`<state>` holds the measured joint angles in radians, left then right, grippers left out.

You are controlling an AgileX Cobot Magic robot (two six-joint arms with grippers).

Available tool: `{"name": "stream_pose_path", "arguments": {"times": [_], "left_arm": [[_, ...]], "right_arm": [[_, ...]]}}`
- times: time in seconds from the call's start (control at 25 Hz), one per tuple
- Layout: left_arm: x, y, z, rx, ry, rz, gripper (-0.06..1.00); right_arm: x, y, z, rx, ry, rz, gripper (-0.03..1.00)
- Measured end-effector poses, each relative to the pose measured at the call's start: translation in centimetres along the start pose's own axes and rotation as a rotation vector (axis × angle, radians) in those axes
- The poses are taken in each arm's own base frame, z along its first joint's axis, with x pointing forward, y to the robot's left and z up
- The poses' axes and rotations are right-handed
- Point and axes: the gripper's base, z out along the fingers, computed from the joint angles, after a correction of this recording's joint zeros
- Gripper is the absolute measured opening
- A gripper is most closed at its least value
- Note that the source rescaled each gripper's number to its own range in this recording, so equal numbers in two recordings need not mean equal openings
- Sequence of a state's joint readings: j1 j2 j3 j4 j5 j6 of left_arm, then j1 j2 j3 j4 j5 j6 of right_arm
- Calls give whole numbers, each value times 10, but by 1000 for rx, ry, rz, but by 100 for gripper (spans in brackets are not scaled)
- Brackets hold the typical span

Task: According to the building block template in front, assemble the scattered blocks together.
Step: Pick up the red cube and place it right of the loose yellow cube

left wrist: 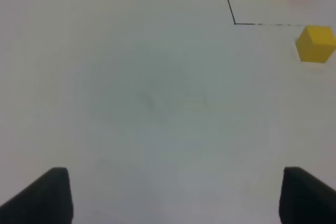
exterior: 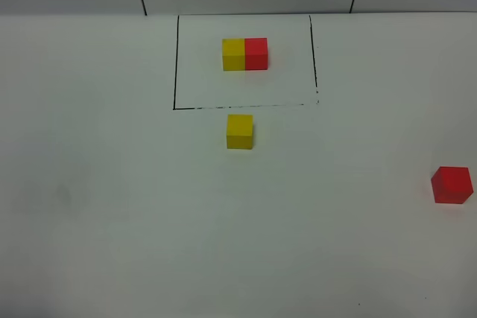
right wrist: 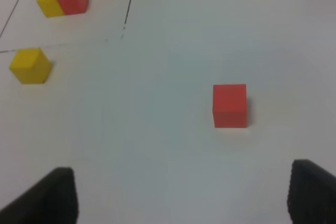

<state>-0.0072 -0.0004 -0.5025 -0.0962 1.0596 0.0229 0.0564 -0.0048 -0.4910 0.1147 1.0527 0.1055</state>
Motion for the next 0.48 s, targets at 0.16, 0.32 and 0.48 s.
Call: {"name": "stream_pose_path", "arguments": {"times": [0.16, 0.32, 0.48], "left_arm": [[0, 0, 0, 0, 0, 0, 79], [0, 0, 0, 0, 0, 0, 79], [0, 0, 0, 0, 0, 0, 79]], "right_arm": [[-3, 1, 5, -4, 45, 24, 66], [-24, 7, 23, -26, 194, 68, 68], [-54, 10, 62, 0, 407, 107, 81]]}}
